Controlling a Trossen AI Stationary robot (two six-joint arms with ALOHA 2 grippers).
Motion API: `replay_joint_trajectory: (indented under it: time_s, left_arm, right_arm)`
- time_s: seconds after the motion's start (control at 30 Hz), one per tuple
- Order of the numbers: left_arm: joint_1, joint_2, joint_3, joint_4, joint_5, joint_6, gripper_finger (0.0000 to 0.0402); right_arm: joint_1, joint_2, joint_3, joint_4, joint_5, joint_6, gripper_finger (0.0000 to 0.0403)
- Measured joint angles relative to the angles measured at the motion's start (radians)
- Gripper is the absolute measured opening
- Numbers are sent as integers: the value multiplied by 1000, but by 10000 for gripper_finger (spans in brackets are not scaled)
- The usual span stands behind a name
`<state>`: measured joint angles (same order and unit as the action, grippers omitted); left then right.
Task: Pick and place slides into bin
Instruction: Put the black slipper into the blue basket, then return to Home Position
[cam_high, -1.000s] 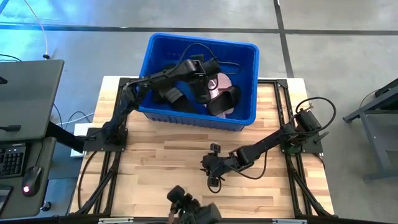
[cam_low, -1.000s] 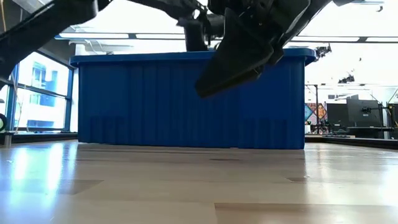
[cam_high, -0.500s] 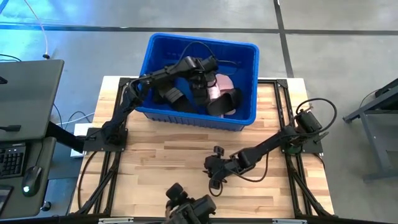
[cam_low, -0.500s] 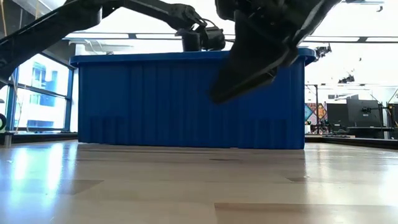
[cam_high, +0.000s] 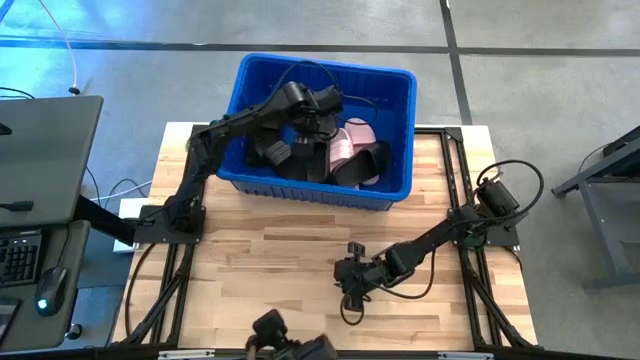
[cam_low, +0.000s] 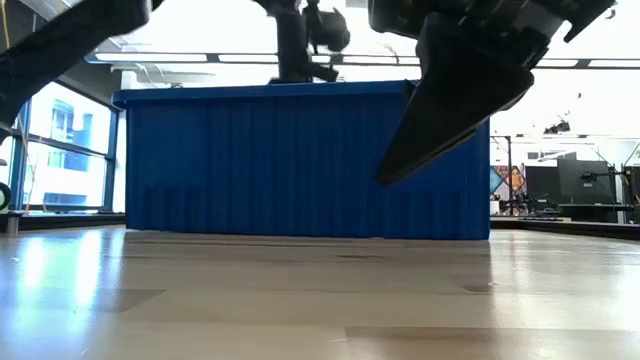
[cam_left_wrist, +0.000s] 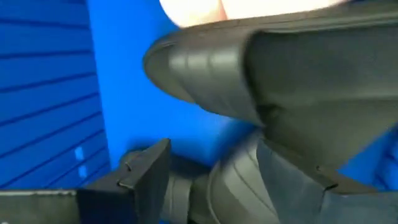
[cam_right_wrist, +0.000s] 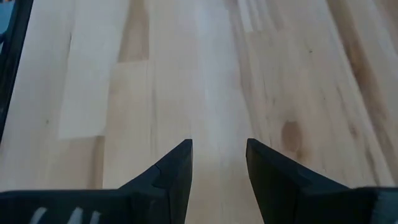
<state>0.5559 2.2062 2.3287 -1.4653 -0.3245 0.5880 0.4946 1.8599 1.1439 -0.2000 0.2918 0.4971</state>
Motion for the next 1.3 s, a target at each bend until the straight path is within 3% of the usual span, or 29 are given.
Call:
replay_joint_trajectory:
  time_s: [0.3, 0.43, 0.57, 0.73, 1.0, 1.13, 1.3]
  left_arm:
    - [-74, -199, -2, -105, -7, -92, 250]
    - [-123, -315, -2, -106, 7, -93, 245]
    - [-177, -421, -2, -106, 12, -75, 242]
    - [-254, -559, -1, -106, 20, -99, 244]
    - [-358, -741, -1, -106, 207, -151, 244]
    - [-400, -815, -6, -105, 218, -151, 244]
    - [-453, -968, -184, -103, 218, -205, 244]
  right_arm:
    - [-1, 0, 0, -22, -15, -8, 142]
    - [-10, -3, 0, -90, -20, -94, 142]
    - [-21, -42, 0, -165, -64, -7, 142]
    - [-21, -156, 67, -192, -67, -3, 142]
    - [51, -396, 119, -202, -64, -133, 142]
    - [72, -549, 118, -225, -60, -185, 142]
    - [75, -729, 1, -161, -36, -300, 142]
